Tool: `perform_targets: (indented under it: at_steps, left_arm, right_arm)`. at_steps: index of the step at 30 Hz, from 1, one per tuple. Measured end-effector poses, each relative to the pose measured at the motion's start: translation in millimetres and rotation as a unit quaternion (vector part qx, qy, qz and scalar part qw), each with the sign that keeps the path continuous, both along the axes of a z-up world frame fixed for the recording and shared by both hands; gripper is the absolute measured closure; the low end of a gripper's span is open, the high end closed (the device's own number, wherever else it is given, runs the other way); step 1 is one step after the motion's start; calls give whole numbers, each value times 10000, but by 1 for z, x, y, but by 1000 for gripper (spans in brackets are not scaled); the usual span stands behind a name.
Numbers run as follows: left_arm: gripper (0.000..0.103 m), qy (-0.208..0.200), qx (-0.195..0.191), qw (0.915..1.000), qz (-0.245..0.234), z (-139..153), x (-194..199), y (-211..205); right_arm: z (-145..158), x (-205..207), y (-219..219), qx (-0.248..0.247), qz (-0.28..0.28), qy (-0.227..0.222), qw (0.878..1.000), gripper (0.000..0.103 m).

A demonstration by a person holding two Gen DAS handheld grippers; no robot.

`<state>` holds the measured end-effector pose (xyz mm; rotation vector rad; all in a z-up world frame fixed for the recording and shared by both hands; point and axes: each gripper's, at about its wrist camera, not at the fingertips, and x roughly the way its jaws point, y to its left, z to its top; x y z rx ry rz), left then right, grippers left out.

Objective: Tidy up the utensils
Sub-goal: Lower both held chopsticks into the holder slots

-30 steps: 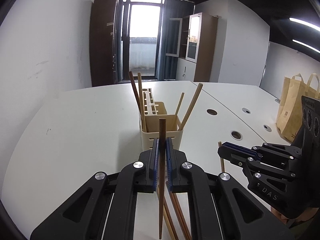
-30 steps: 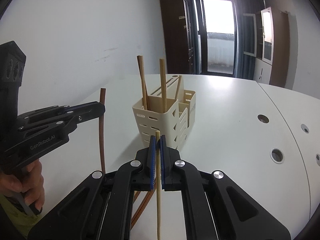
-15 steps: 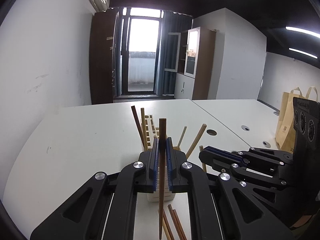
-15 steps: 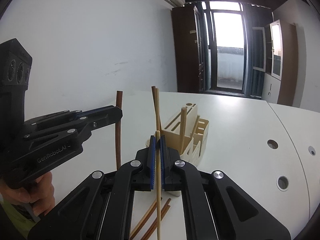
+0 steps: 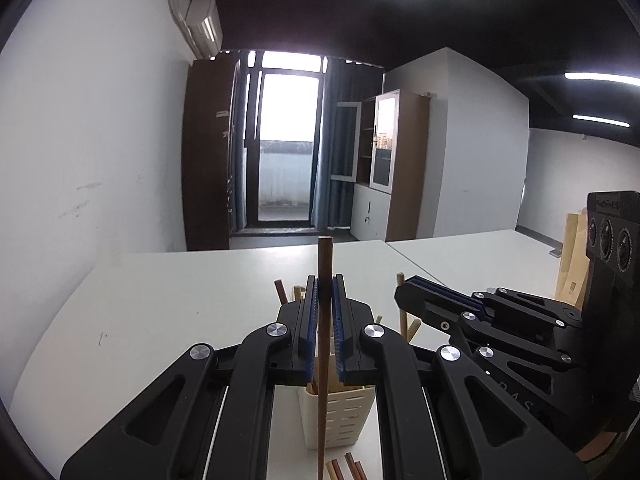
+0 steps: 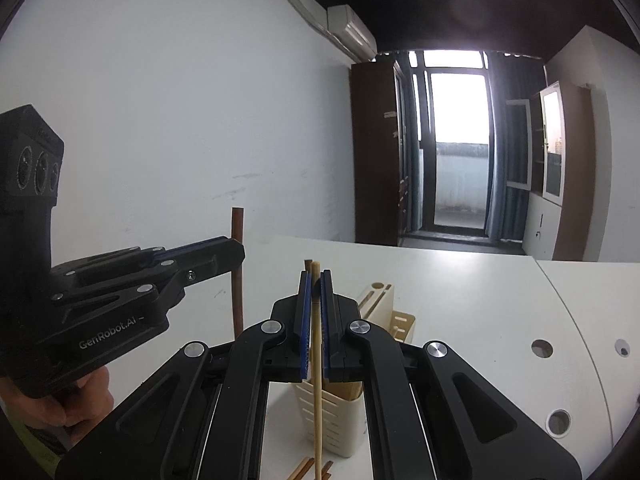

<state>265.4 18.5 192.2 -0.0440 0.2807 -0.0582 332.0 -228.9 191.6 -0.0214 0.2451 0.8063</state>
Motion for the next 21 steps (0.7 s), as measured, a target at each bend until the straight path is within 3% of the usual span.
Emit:
perform_targets:
  at_steps: [11, 16, 21]
  left_arm:
    - [97, -781, 139, 9966, 225, 17, -19, -11]
    - [97, -1179, -37, 9926, 287, 24, -25, -11]
    - [97, -1770, -134, 9824, 589, 29, -36, -9]
  right_arm:
    - [12, 5, -11, 640, 115, -379, 9972, 98]
    - [16, 8, -20, 1056, 138, -605, 9925, 98]
    - [19, 5, -28, 1491, 164, -941, 9842, 98]
